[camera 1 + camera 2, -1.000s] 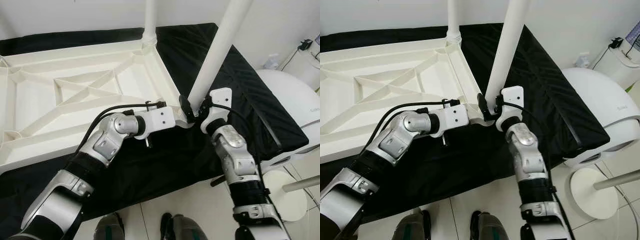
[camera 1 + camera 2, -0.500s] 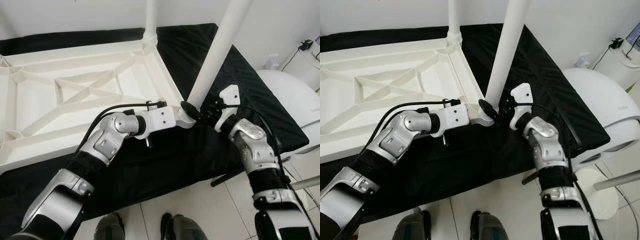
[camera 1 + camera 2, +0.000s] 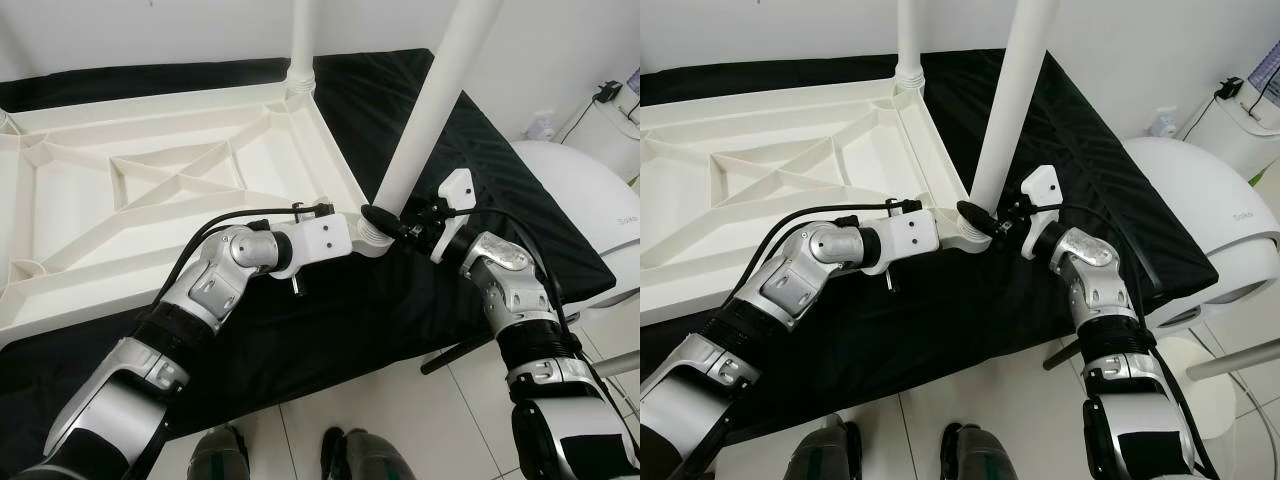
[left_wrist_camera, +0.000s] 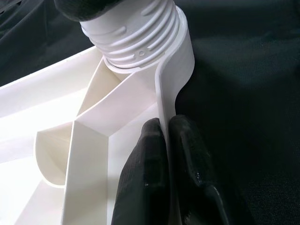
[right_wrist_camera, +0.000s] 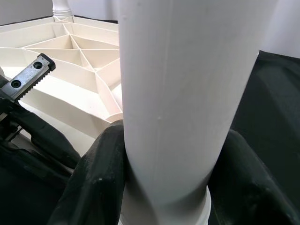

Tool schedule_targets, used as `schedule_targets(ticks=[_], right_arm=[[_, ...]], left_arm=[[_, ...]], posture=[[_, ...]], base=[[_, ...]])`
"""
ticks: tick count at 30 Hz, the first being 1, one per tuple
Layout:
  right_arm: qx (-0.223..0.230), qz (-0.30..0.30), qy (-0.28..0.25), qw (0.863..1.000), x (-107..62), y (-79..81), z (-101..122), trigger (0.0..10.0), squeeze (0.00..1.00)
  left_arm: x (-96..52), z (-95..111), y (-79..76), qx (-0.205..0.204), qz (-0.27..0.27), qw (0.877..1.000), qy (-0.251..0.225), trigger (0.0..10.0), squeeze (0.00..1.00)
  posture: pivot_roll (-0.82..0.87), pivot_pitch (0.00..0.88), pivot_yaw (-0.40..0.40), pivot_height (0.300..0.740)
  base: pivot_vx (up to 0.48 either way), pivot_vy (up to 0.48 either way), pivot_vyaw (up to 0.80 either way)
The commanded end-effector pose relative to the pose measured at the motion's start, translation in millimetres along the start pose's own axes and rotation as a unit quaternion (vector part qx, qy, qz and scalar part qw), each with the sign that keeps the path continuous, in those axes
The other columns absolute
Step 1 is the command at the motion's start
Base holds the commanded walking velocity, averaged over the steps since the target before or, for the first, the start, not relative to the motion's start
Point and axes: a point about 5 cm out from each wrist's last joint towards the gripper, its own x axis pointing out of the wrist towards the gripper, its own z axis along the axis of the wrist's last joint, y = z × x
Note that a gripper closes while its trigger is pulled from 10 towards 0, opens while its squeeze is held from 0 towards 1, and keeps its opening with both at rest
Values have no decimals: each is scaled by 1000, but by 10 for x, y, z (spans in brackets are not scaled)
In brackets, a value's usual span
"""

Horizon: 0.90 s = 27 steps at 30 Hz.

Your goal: Building children table

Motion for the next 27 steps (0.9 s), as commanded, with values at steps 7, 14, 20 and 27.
schedule_targets(ticks=[7,14,20,27], right_arm=[[14,-4,10,1000,-39,24,-109,10000,0],[42,-40,-17,998,-48,41,-81,10000,0],[40,-60,-25,997,-19,128,-72,10000,0],[29,-111,-3,993,34,232,-119,10000,0]], left_arm=[[76,-22,-164,14,-43,999,5,10000,0],[84,-18,-159,16,-45,999,4,10000,0],[86,-24,-134,17,-43,999,5,10000,0],[116,13,-120,19,-44,999,-2,10000,0]], posture=[[-5,45,-43,740],[-8,43,-40,740],[-23,42,-36,740],[-38,51,-25,740]], base=[[0,0,0],[0,0,0],[0,0,0],[0,0,0]])
